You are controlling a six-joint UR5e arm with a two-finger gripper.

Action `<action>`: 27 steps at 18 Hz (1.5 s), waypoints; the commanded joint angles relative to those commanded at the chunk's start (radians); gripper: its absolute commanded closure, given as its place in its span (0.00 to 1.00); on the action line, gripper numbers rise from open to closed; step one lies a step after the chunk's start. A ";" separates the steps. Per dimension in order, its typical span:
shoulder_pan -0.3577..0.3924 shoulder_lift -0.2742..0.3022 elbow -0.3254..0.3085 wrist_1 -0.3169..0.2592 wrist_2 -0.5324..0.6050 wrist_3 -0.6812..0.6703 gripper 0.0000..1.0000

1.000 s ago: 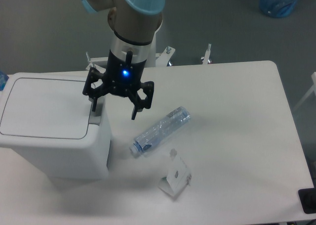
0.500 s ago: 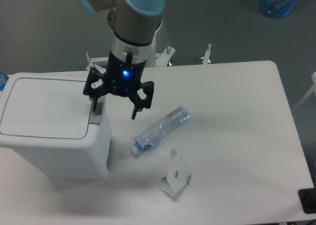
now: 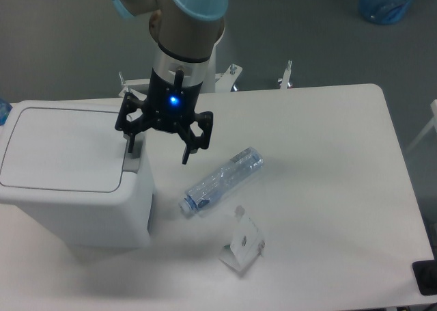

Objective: Open the trash can
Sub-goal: 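Lower the gripper onto the grey button and press it down, then hold the button pressed while the lid springs open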

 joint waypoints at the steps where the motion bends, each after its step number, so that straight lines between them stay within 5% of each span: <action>1: 0.000 -0.005 -0.002 0.002 0.000 0.000 0.00; 27: -0.002 -0.020 0.005 0.003 0.000 0.003 0.00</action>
